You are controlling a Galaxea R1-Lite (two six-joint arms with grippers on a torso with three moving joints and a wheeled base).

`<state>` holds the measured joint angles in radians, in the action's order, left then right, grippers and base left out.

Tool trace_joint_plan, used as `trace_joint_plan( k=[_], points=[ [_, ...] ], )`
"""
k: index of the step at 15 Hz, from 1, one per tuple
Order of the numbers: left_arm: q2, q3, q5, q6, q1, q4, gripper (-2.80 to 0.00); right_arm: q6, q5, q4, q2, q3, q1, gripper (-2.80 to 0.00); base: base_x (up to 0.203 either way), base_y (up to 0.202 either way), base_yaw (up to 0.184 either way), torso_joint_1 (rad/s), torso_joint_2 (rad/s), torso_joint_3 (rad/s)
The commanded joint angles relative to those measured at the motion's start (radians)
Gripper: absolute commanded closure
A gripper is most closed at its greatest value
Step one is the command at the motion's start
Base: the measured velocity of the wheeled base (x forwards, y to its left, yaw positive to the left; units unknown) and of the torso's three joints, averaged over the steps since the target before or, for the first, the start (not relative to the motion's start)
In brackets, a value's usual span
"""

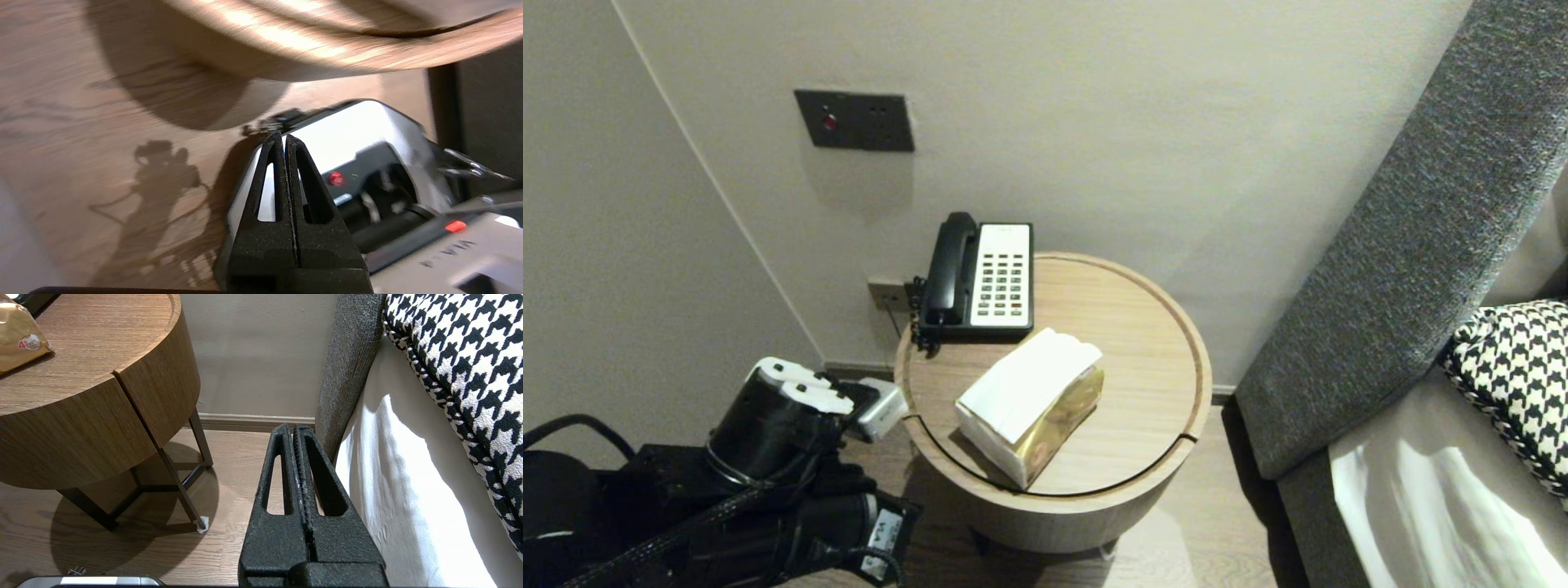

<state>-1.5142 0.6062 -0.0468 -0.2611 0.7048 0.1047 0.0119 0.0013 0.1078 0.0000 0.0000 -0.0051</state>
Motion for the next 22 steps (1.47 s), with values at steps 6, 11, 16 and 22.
trace_joint_plan(
  k=[6,11,16,22],
  points=[
    [0.153,-0.06,-0.031,0.017,-0.207,-0.045,0.0,0.0,0.0,0.001,0.0,0.04,-0.001,0.0,0.0,0.0,0.0,0.0,0.0,0.0],
    [0.232,-0.053,-0.027,0.125,-0.464,-0.058,0.0,0.0,0.0,0.001,0.0,0.04,-0.001,0.0,0.0,0.0,0.0,0.0,0.0,0.0],
    [0.39,-0.052,-0.018,0.163,-0.615,-0.092,0.0,0.0,0.0,0.001,0.0,0.04,0.001,0.0,0.0,0.0,0.0,0.0,0.0,0.0],
    [0.701,-0.028,-0.021,0.16,-0.674,-0.267,0.0,0.0,0.0,0.001,0.0,0.04,0.001,0.0,0.0,0.0,0.0,0.0,0.0,0.0]
  ],
)
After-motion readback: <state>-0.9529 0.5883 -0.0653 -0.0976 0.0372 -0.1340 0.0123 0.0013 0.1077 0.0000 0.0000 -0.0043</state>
